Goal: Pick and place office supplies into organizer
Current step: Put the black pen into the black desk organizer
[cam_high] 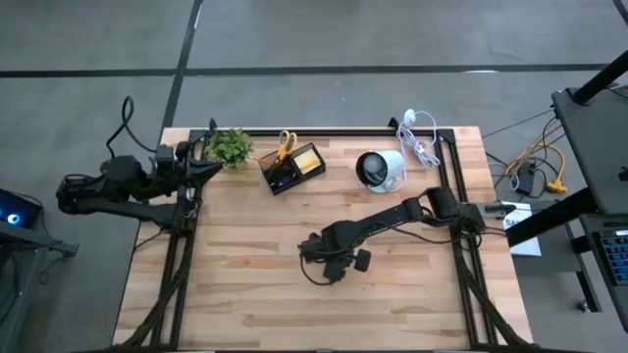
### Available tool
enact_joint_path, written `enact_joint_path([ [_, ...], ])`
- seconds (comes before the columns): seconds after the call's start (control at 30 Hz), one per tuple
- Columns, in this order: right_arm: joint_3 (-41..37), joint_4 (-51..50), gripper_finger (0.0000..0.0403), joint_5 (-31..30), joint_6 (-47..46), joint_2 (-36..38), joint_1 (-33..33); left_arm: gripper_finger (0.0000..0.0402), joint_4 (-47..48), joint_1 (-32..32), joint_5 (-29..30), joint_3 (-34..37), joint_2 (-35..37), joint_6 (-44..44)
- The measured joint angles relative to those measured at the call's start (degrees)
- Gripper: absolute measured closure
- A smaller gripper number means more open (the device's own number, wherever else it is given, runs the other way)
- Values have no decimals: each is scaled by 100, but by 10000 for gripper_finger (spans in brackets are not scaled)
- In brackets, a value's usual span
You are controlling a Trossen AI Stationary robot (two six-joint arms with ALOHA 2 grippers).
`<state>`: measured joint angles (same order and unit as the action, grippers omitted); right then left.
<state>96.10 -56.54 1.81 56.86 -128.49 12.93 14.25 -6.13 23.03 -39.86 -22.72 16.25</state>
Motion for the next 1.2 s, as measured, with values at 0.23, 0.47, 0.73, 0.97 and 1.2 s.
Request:
enact_joint_path([
  [0.23, -34, 3, 378, 3, -199, 0, 0, 401, -3, 0, 0, 0, -11, 6],
  [0.47, 43, -4, 386, 75, -996, 23, -53, 401, -5, 0, 0, 0, -13, 7],
  [0.73, 290, 7, 388, 652, -1946, 279, -359, 401, -1, 0, 0, 0, -13, 7],
  [0.97, 522, 76, 389, 1184, -2850, 654, -661, 402, 8, 0, 0, 0, -11, -4],
  [1.2, 633, 773, 389, 1229, -3828, 1168, -926, 402, 7, 0, -2, 0, -14, -7],
])
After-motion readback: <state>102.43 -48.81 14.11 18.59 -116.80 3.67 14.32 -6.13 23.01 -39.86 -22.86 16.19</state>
